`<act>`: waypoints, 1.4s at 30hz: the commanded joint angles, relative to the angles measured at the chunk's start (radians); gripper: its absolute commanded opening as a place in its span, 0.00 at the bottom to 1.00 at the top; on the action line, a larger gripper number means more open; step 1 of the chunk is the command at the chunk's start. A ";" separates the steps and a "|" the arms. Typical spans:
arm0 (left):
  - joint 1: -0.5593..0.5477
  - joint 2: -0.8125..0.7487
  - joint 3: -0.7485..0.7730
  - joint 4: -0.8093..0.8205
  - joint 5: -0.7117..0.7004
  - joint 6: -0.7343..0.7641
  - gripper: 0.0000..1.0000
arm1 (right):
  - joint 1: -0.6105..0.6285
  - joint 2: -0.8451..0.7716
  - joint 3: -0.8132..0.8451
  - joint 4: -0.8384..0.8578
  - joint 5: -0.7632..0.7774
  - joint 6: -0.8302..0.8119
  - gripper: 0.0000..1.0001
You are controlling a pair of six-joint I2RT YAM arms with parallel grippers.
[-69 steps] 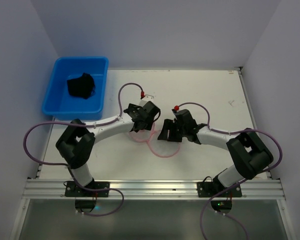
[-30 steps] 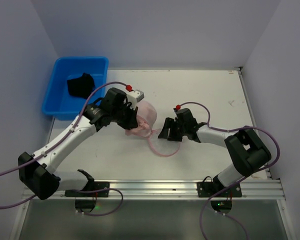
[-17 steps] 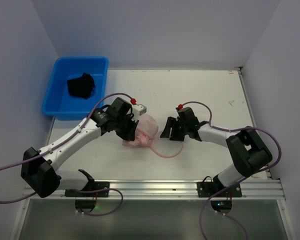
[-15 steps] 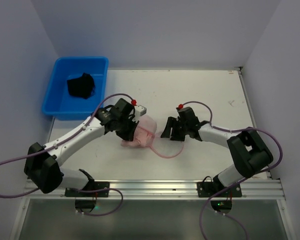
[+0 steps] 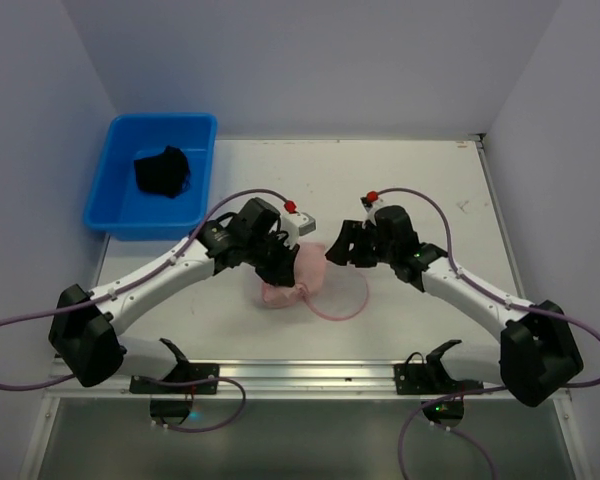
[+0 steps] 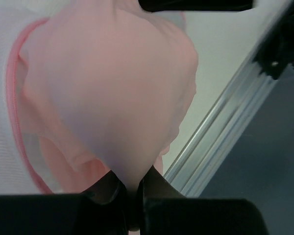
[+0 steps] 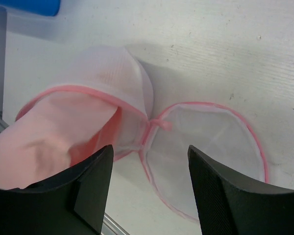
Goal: Unzip the laundry bag and remove the bra
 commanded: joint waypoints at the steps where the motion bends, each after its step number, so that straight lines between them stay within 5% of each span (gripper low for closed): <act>1: 0.018 -0.081 0.053 0.116 0.232 0.035 0.00 | -0.002 -0.004 0.010 -0.029 0.049 -0.009 0.64; 6: 0.143 -0.150 0.064 0.258 0.345 -0.034 0.00 | -0.004 -0.097 -0.056 -0.018 0.151 0.042 0.65; 13: 0.236 -0.265 -0.025 0.582 0.156 -0.273 0.00 | -0.004 -0.198 -0.088 -0.055 0.240 0.023 0.65; 18: 0.288 -0.339 0.020 0.662 -0.034 -0.289 0.00 | -0.004 -0.221 -0.111 -0.060 0.224 0.023 0.65; 25: 0.357 -0.338 0.128 0.834 0.033 -0.366 0.00 | -0.004 -0.223 -0.116 -0.054 0.214 0.017 0.65; 27: 0.363 -0.322 0.173 0.762 -0.075 -0.328 0.00 | -0.004 -0.226 -0.119 -0.049 0.208 0.014 0.65; 31: 0.377 -0.253 0.343 0.504 -0.680 -0.182 0.00 | -0.005 -0.223 -0.117 -0.048 0.199 0.006 0.65; 34: 0.420 -0.201 0.403 0.499 -0.949 -0.034 0.00 | -0.004 -0.212 -0.111 -0.048 0.178 0.000 0.65; 42: 0.604 -0.053 0.400 0.518 -1.071 0.203 0.00 | -0.004 -0.198 -0.104 -0.046 0.158 -0.009 0.65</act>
